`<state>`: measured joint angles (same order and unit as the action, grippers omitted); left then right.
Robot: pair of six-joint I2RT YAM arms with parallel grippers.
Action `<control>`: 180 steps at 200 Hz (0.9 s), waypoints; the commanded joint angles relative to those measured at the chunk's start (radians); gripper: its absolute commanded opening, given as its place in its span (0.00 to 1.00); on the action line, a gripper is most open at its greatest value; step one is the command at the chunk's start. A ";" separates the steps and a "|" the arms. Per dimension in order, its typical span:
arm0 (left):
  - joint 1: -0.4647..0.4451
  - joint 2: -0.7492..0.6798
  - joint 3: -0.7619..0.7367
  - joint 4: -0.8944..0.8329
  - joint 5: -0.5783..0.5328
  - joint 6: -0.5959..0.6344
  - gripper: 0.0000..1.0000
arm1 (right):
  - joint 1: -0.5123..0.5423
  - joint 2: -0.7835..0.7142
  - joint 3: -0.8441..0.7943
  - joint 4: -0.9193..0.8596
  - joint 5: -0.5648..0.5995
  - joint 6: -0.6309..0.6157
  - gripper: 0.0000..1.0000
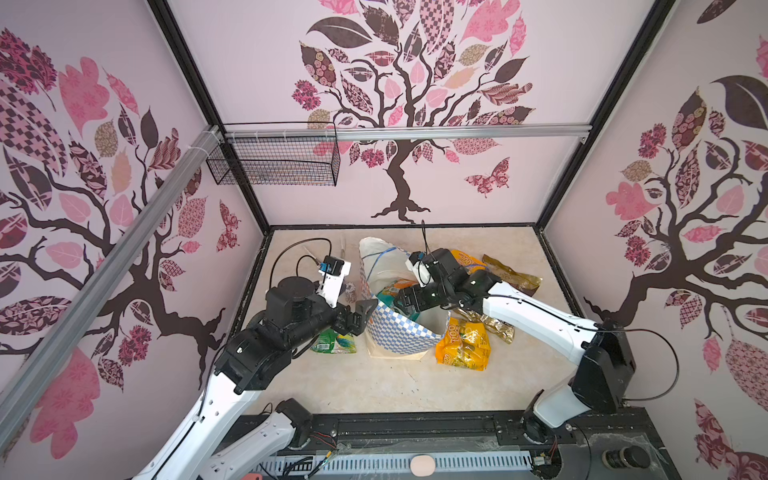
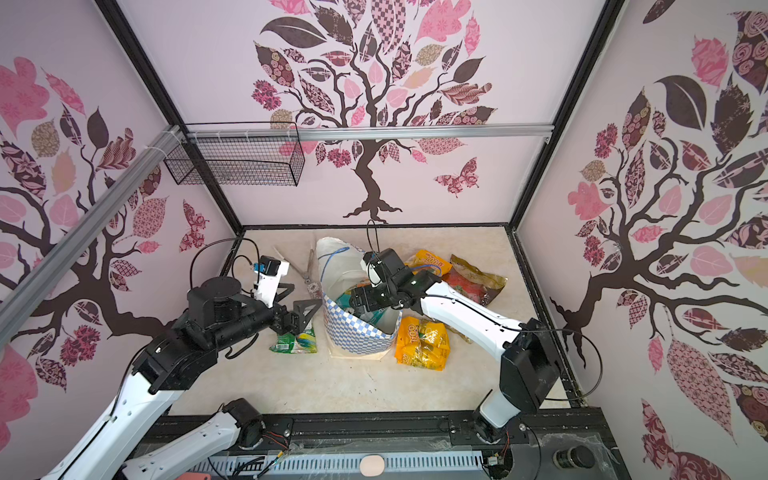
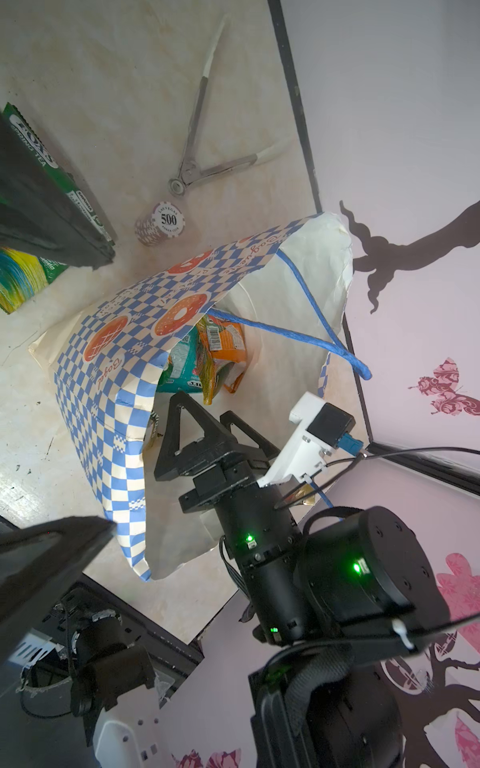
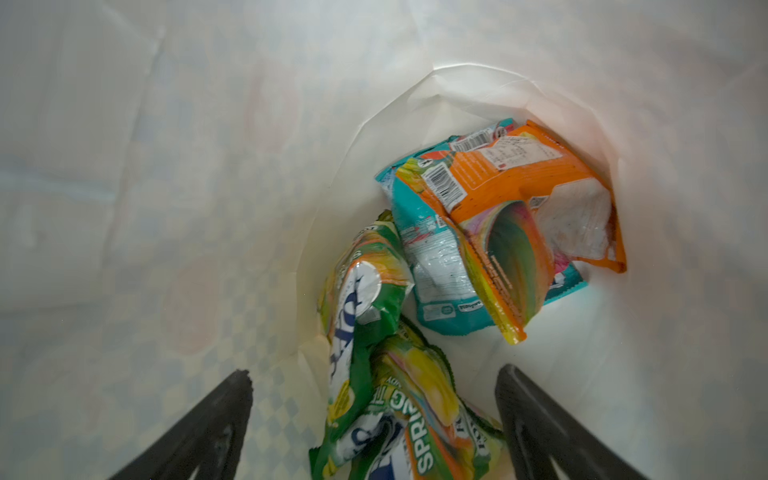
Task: Take the snacks out of the paper bag
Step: 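Lower the right gripper into the bag and close on a green-orange packet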
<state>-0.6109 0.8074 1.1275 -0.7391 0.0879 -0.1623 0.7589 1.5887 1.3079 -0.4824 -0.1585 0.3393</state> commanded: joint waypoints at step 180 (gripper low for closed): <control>-0.003 -0.019 -0.031 -0.001 0.015 -0.020 0.95 | 0.119 0.440 0.014 0.089 0.048 0.080 0.99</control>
<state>-0.6113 0.7971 1.1164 -0.7433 0.1017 -0.1829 0.8692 1.9533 1.3602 -0.4004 -0.0975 0.3935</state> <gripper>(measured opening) 0.953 0.989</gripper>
